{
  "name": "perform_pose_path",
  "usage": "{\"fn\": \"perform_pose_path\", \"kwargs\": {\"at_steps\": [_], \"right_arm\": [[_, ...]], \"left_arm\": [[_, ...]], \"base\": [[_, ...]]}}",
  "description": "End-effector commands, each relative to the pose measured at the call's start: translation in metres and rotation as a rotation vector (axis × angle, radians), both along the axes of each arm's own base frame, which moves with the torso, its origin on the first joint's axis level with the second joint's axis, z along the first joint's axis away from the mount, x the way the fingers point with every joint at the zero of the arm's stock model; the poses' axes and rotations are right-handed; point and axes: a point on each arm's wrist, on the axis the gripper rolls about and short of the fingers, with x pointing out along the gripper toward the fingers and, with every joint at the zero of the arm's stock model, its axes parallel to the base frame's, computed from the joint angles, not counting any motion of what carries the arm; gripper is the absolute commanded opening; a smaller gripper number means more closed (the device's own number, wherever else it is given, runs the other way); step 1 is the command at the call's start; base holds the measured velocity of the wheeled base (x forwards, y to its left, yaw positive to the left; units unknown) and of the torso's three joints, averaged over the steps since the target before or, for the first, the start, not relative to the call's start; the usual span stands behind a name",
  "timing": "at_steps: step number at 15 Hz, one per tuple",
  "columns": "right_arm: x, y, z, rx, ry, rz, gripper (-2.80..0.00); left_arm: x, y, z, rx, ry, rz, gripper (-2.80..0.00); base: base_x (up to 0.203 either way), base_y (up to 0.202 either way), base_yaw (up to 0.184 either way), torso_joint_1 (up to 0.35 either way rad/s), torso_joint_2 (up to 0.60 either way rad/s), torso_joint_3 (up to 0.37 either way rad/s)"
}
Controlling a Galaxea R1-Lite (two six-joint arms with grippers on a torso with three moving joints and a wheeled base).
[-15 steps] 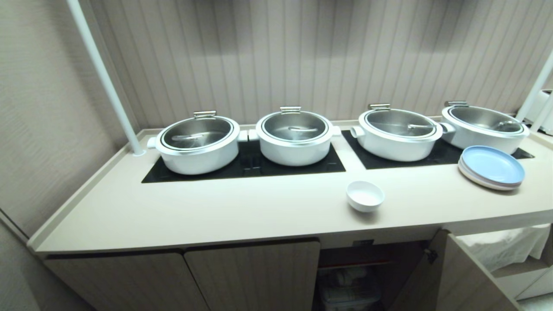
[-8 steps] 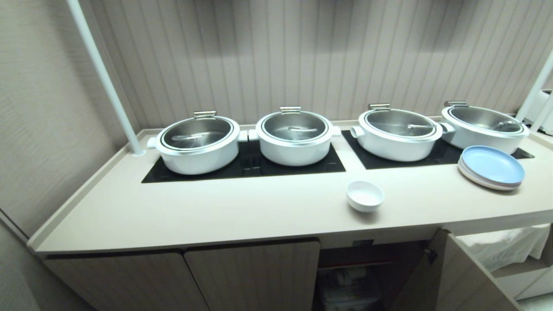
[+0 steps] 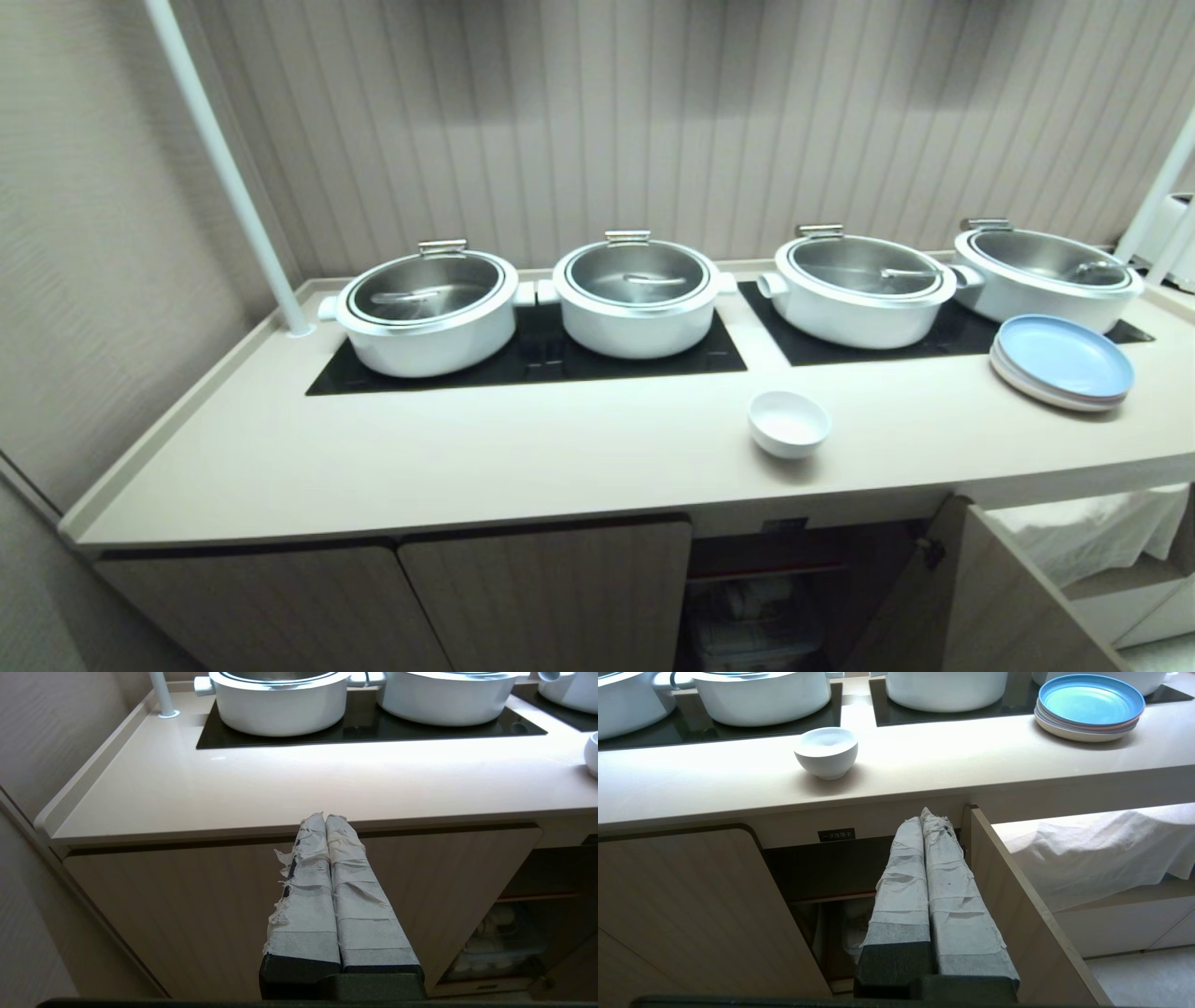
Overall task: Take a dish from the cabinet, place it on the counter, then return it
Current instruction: Pick up the bowl from the table
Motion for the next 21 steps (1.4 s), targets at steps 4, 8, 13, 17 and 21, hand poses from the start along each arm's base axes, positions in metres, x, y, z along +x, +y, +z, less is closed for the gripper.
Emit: {"fn": "perform_pose_path", "kwargs": {"at_steps": [4,8,13,17,21], "right_arm": [[-0.0001,0.0000,0.0000,0.000,-0.002,0.000,-2.80],[-0.0001,0.0000,-0.0001,-0.009,0.000,0.001,-2.80],[-0.0002,0.0000,0.0004,-0.002,-0.003,0.000,-2.80],[-0.0002,0.0000,0.0003,-0.002,-0.003,0.000,-2.80],[-0.0002,0.0000,0.0001,0.000,-0.002,0.000,-2.80]], "left_arm": [[0.0000,0.0000,0.0000,0.000,0.000,0.000,-2.80],[0.0000,0.0000,0.0000,0.000,0.000,0.000,-2.80],[0.0000,0.0000,0.0000,0.000,0.000,0.000,-2.80],[0.0000,0.0000,0.0000,0.000,0.000,0.000,-2.80],[0.0000,0.0000,0.0000,0.000,0.000,0.000,-2.80]], "base": [[0.000,0.000,0.000,0.000,0.00,0.000],[0.000,0.000,0.000,0.000,0.00,0.000],[0.000,0.000,0.000,0.000,0.00,0.000],[0.000,0.000,0.000,0.000,0.00,0.000],[0.000,0.000,0.000,0.000,0.00,0.000]]}}
